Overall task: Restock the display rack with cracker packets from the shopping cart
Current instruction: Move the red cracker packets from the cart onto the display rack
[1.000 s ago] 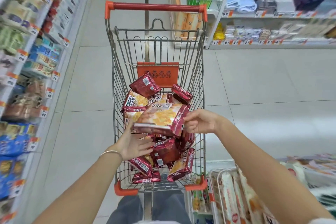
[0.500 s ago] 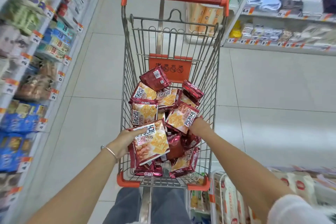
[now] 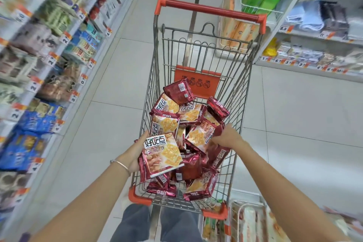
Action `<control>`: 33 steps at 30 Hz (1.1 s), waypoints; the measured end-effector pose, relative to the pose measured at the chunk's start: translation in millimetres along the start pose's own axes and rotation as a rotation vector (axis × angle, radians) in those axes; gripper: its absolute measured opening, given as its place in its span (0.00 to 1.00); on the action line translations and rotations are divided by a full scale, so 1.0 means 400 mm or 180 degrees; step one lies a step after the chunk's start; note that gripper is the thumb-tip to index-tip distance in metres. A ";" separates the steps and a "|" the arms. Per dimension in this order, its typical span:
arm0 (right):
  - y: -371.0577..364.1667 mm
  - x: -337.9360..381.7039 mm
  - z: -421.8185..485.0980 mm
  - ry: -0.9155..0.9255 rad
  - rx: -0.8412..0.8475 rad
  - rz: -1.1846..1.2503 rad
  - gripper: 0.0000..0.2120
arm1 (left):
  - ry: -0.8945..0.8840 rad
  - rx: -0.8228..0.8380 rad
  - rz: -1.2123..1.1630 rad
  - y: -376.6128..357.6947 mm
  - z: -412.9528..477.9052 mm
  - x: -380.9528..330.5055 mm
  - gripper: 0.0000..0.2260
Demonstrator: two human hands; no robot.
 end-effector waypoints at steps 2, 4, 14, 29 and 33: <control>0.051 0.026 -0.062 0.0428 0.0444 0.0491 0.05 | 0.0028 -0.0006 -0.0087 -0.014 0.007 -0.004 0.30; 0.079 0.055 -0.104 0.0847 0.0645 0.0980 0.04 | -0.0030 0.0013 -0.0099 -0.039 0.016 -0.015 0.29; -0.020 0.149 -0.323 0.3779 -0.2639 -0.2269 0.30 | -0.0292 0.0396 -0.0384 -0.115 -0.031 -0.095 0.34; -0.051 0.171 -0.339 0.3638 -0.2515 -0.2514 0.28 | -0.0194 0.0656 0.0427 -0.137 -0.072 -0.118 0.32; -0.016 0.167 -0.384 0.3666 -0.2739 -0.2073 0.22 | -0.0552 0.0458 -0.0132 -0.128 -0.081 -0.134 0.33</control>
Point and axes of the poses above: each hand's wrist, its own z-axis towards the middle knuckle, its own y-axis out of the back of the hand, x = y × z, the point moved 5 cm from there along z, towards the middle knuckle, and after that the axes turned 15 degrees about x, right-handed, at the moved point
